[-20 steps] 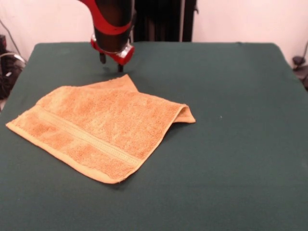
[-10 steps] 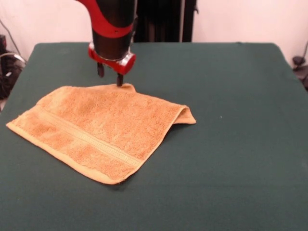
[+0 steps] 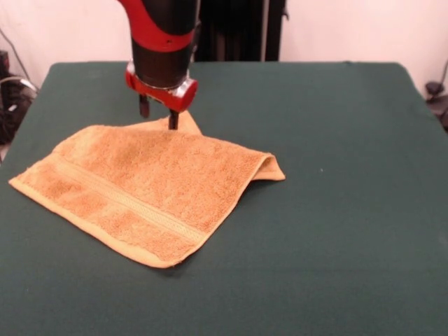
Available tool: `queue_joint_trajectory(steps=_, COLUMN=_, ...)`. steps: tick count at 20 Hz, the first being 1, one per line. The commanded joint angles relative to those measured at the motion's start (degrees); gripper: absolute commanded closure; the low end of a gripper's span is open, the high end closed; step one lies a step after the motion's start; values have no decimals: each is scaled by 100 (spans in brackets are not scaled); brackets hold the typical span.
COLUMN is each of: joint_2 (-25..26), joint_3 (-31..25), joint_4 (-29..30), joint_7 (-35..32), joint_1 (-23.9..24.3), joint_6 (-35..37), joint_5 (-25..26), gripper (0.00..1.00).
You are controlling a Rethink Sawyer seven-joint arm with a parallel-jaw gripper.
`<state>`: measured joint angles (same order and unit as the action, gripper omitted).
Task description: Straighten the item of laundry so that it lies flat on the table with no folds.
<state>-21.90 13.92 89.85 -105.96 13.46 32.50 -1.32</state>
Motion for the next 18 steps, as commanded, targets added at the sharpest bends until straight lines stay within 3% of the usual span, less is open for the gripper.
queue_joint_trajectory(steps=1, joint_2=158, joint_3=-797, joint_4=140, joint_7=-940, joint_1=-170, joint_6=-102, joint_5=-355, gripper=0)
queue_joint_trajectory(steps=9, joint_2=116, joint_3=-840, joint_4=594, joint_7=-1472, joint_1=-190, joint_6=-194, joint_5=-768, gripper=0)
queue_joint_trajectory(steps=18, joint_2=245, joint_3=-661, joint_4=603, joint_7=-1349, joint_1=-280, joint_6=110, joint_5=-1000, gripper=0)
